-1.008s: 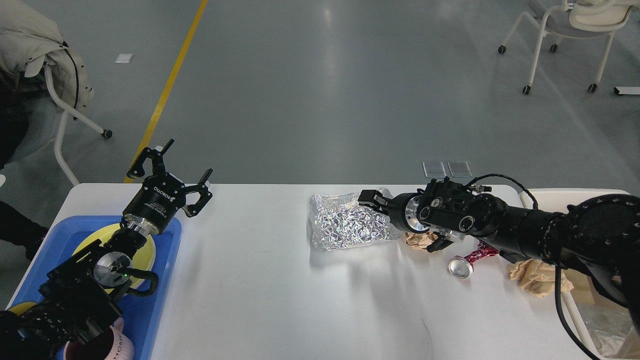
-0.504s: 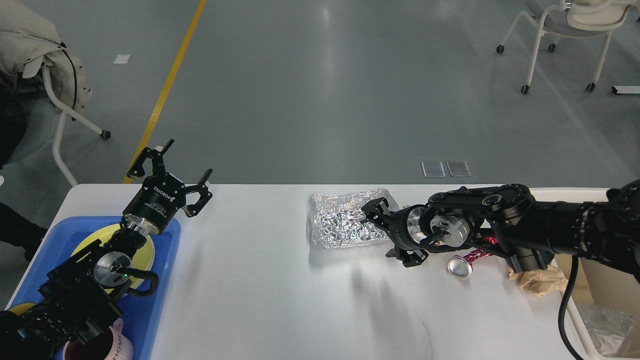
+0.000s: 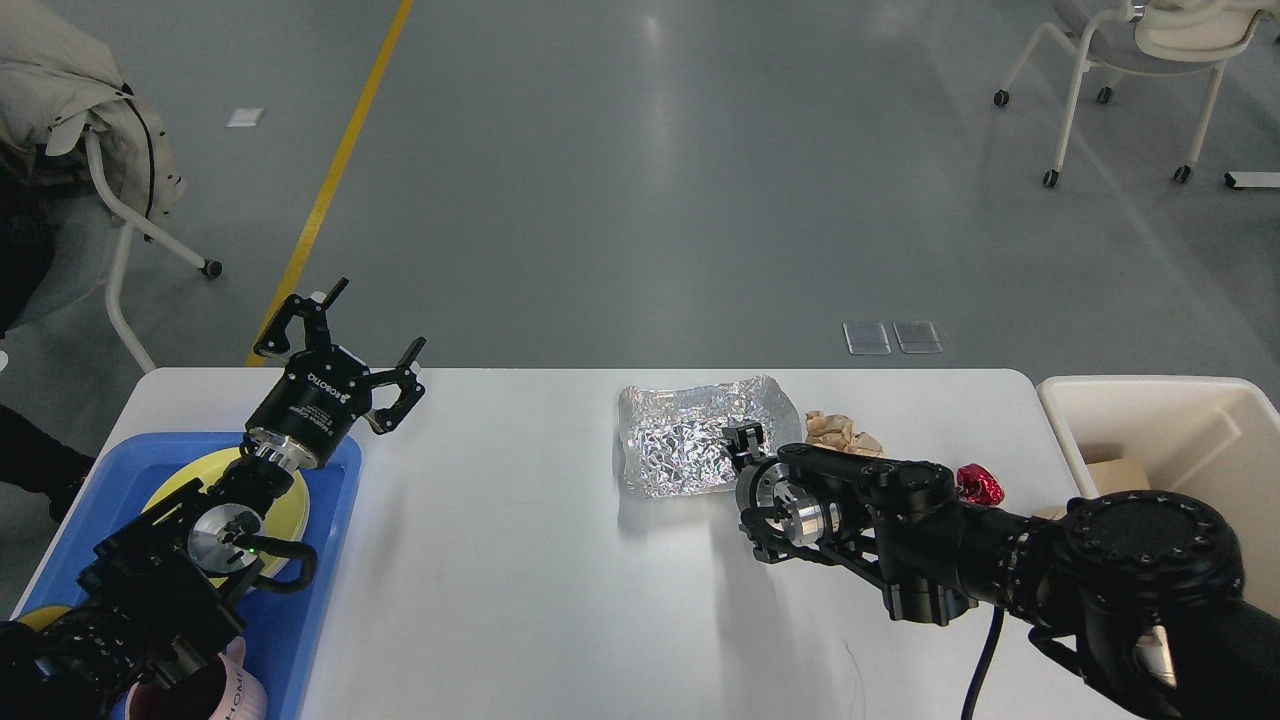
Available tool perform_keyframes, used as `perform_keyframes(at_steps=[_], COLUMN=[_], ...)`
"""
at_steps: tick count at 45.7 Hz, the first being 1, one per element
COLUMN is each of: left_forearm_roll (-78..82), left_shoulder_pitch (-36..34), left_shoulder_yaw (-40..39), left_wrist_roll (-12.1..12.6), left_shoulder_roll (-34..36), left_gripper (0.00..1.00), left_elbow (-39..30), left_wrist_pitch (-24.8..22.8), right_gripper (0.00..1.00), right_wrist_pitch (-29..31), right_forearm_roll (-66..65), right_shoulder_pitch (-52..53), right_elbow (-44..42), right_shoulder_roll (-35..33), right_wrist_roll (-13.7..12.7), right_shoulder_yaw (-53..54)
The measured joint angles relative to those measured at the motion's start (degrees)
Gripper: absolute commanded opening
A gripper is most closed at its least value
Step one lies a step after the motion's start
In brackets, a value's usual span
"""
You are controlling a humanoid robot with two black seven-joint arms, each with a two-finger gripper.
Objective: Tidy desktop
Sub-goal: 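Grasp the clear bag of crumpled foil with the right gripper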
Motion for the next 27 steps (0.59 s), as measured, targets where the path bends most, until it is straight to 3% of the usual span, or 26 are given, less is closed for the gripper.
perform_keyframes(at_steps=[4, 7, 14, 20, 27], left_forearm_roll=[0.0, 0.0, 0.0, 0.0, 0.0], left_shoulder_pitch=[0.0, 0.0, 0.0, 0.0, 0.0], left_shoulder_yaw=[0.0, 0.0, 0.0, 0.0, 0.0], left_wrist_roll=[0.0, 0.0, 0.0, 0.0, 0.0], left_shoulder_roll=[0.0, 0.0, 0.0, 0.0, 0.0], left_gripper=[1.00, 1.00, 1.00, 1.00, 1.00], left_elbow=[0.0, 0.0, 0.0, 0.0, 0.0], left_wrist_pitch=[0.0, 0.0, 0.0, 0.0, 0.0], right_gripper=[0.69, 0.48, 0.34, 0.00, 0.00], right_wrist_pitch=[-0.2, -0.2, 0.2, 0.5, 1.5], right_forearm_roll=[0.0, 0.0, -0.2, -1.2, -1.4], right_shoulder_pitch=[-0.2, -0.3, -0.4, -0.4, -0.4], right_elbow=[-1.5, -2.2, -2.5, -2.1, -1.8], right_shoulder_roll=[0.4, 0.6, 1.4, 1.8, 1.5], right_wrist_roll=[0.1, 0.2, 0.4, 1.4, 2.9], right_shoulder_yaw=[0.9, 1.0, 0.1, -1.8, -2.5])
